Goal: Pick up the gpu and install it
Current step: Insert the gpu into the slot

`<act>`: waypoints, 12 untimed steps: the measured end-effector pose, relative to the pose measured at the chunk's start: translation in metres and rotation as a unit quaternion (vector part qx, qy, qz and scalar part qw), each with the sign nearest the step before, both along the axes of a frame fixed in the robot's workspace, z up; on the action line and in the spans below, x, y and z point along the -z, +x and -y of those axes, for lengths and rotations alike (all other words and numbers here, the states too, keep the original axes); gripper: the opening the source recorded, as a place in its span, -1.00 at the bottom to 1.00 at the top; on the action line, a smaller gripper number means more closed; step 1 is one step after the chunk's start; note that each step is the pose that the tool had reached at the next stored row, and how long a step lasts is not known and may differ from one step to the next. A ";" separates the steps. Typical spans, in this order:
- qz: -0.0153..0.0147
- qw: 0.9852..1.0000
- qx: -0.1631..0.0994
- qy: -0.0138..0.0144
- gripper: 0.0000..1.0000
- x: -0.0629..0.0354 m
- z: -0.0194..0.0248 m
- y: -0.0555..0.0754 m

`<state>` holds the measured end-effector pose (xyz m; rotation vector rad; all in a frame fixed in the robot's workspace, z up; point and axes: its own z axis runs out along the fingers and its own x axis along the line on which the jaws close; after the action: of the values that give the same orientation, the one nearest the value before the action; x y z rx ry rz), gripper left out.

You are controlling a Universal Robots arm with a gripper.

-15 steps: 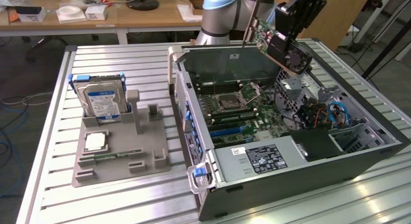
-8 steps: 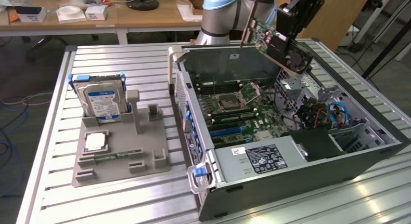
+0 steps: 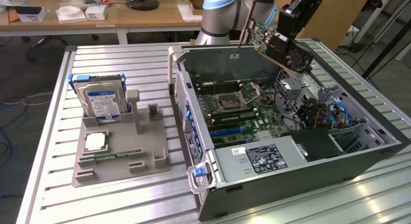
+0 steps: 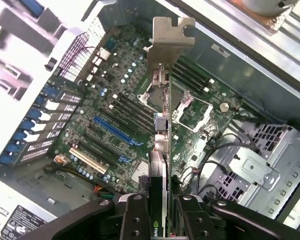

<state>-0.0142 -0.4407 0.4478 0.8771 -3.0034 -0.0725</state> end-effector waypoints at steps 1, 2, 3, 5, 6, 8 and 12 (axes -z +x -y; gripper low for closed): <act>0.000 1.000 -0.026 0.000 -0.47 0.0002 0.0000 0.000; 0.000 0.999 -0.048 0.000 -0.47 0.0004 0.0000 0.000; 0.000 0.999 -0.053 0.000 -0.47 0.0004 0.0000 0.000; 0.000 0.998 -0.064 0.000 -0.47 0.0004 0.0000 0.000; 0.000 0.998 -0.070 0.000 -0.47 0.0005 0.0000 0.000; 0.000 0.997 -0.083 0.000 -0.47 0.0006 0.0000 0.000; 0.000 0.994 -0.105 0.000 -0.47 0.0007 0.0000 0.000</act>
<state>-0.0141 -0.4407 0.4470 1.1854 -2.8905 -0.0701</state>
